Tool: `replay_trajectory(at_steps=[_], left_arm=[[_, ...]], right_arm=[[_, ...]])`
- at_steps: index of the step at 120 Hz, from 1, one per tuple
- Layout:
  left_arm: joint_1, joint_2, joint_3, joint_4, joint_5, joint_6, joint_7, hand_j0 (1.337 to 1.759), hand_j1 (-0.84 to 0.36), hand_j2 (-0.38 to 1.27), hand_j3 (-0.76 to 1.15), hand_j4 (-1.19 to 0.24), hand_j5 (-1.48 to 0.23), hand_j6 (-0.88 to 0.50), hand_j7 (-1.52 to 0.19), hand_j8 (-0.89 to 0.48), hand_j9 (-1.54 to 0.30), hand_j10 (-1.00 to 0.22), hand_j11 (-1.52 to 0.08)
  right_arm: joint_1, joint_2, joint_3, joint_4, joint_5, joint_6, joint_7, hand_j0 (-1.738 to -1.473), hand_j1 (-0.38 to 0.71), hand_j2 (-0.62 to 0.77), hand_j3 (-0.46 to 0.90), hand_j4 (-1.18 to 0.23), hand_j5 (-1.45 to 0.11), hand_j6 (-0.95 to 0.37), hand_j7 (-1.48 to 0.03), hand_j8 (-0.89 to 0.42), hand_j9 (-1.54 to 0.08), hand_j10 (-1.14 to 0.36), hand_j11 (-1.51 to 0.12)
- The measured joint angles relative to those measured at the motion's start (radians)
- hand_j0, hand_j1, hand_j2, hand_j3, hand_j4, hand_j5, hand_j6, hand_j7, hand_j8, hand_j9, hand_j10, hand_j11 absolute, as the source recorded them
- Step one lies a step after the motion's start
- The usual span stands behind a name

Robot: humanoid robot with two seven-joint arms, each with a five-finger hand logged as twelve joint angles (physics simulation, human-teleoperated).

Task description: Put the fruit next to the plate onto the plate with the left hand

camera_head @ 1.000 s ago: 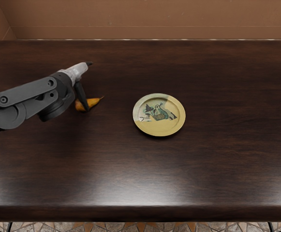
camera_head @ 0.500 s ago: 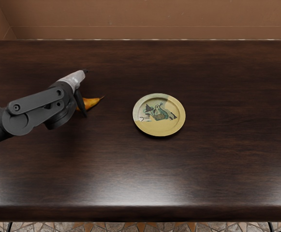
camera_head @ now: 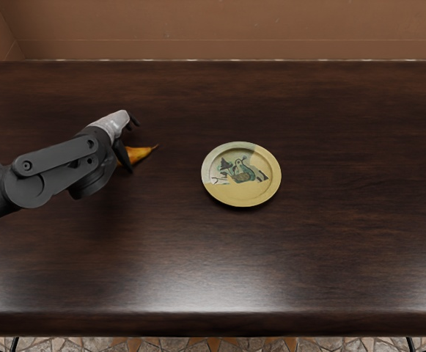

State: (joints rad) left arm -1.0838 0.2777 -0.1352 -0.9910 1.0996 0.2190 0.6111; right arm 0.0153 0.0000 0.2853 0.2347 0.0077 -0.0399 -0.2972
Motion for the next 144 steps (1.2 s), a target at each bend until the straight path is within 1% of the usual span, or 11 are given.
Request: replay_trajectory(at_steps=[23, 48, 62, 75, 94, 106, 123, 129, 137, 141, 144], left_arm=[[-0.002, 0.002, -0.001, 0.0, -0.001, 0.0, 0.0, 1.658, -0.11, 0.09, 0.0, -0.4, -0.52, -0.4, -0.52, -0.4, -0.52, -0.4, -0.52], [-0.002, 0.004, -0.001, 0.0, -0.002, -0.002, 0.0, 1.658, -0.2, 0.1, 0.0, -0.46, -0.6, -0.46, -0.6, -0.46, -0.6, -0.46, -0.6], [-0.004, 0.004, -0.001, 0.0, -0.002, -0.002, 0.0, 1.658, -0.24, 0.1, 0.0, -0.49, -0.64, -0.5, -0.64, -0.5, -0.64, -0.5, -0.64], [-0.005, 0.005, -0.001, 0.0, -0.002, -0.003, 0.0, 1.658, -0.28, 0.11, 0.0, -0.53, -0.68, -0.53, -0.68, -0.5, -0.68, -0.53, -0.68], [-0.007, 0.005, -0.001, 0.0, -0.007, -0.003, 0.0, 1.657, -0.3, 0.16, 0.0, -0.56, -0.73, -0.56, -0.73, -0.48, -0.73, -0.56, -0.73], [-0.003, 0.004, -0.002, 0.0, -0.004, -0.003, 0.0, 1.657, -0.31, 0.16, 0.0, -0.58, -0.73, -0.57, -0.74, -0.47, -0.74, -0.55, -0.75], [0.002, 0.003, -0.001, 0.001, -0.002, -0.001, 0.0, 1.655, -0.29, 0.13, 0.0, -0.61, -0.72, -0.59, -0.74, -0.48, -0.76, -0.57, -0.77], [0.002, 0.004, -0.001, 0.0, 0.0, 0.0, 0.0, 1.655, -0.29, 0.16, 0.0, -0.62, -0.72, -0.6, -0.74, -0.5, -0.77, -0.59, -0.77], [0.002, 0.003, 0.008, 0.0, 0.003, -0.001, 0.0, 1.653, -0.28, 0.12, 0.0, -0.63, -0.71, -0.6, -0.75, -0.5, -0.77, -0.6, -0.78], [0.002, 0.003, 0.012, 0.0, 0.006, -0.001, 0.0, 1.653, -0.28, 0.14, 0.0, -0.63, -0.7, -0.61, -0.74, -0.52, -0.78, -0.61, -0.78], [0.002, 0.003, 0.014, 0.0, 0.007, 0.0, 0.0, 1.653, -0.29, 0.18, 0.0, -0.64, -0.7, -0.62, -0.75, -0.5, -0.78, -0.6, -0.78]], right_arm=[[0.0, 0.0, 0.0, 0.0, 0.0, 0.0, 0.0, -1.658, -0.35, 0.0, 0.0, 0.0, 0.0, 0.0, 0.0, 0.0, 0.0, 0.0, 0.0], [0.0, 0.0, 0.0, 0.0, 0.0, 0.0, 0.0, -1.658, -0.35, 0.0, 0.0, 0.0, 0.0, 0.0, 0.0, 0.0, 0.0, 0.0, 0.0], [0.0, 0.0, 0.0, 0.0, 0.0, 0.0, 0.0, -1.658, -0.35, 0.0, 0.0, 0.0, 0.0, 0.0, 0.0, 0.0, 0.0, 0.0, 0.0], [0.0, 0.0, 0.0, 0.0, 0.0, 0.0, 0.0, -1.658, -0.35, 0.0, 0.0, 0.0, 0.0, 0.0, 0.0, 0.0, 0.0, 0.0, 0.0], [0.0, 0.0, 0.0, 0.0, 0.0, 0.0, 0.0, -1.658, -0.35, 0.0, 0.0, 0.0, 0.0, 0.0, 0.0, 0.0, 0.0, 0.0, 0.0], [0.0, 0.0, 0.0, 0.0, 0.0, 0.0, 0.0, -1.658, -0.35, 0.0, 0.0, 0.0, 0.0, 0.0, 0.0, 0.0, 0.0, 0.0, 0.0], [0.0, 0.0, 0.0, 0.0, 0.0, 0.0, 0.0, -1.658, -0.35, 0.0, 0.0, 0.0, 0.0, 0.0, 0.0, 0.0, 0.0, 0.0, 0.0], [0.0, 0.0, 0.0, 0.0, 0.0, 0.0, 0.0, -1.658, -0.35, 0.0, 0.0, 0.0, 0.0, 0.0, 0.0, 0.0, 0.0, 0.0, 0.0], [0.0, 0.0, 0.0, 0.0, 0.0, 0.0, 0.0, -1.658, -0.35, 0.0, 0.0, 0.0, 0.0, 0.0, 0.0, 0.0, 0.0, 0.0, 0.0], [0.0, 0.0, 0.0, 0.0, 0.0, 0.0, 0.0, -1.658, -0.35, 0.0, 0.0, 0.0, 0.0, 0.0, 0.0, 0.0, 0.0, 0.0, 0.0], [0.0, 0.0, 0.0, 0.0, 0.0, 0.0, 0.0, -1.658, -0.35, 0.0, 0.0, 0.0, 0.0, 0.0, 0.0, 0.0, 0.0, 0.0, 0.0]])
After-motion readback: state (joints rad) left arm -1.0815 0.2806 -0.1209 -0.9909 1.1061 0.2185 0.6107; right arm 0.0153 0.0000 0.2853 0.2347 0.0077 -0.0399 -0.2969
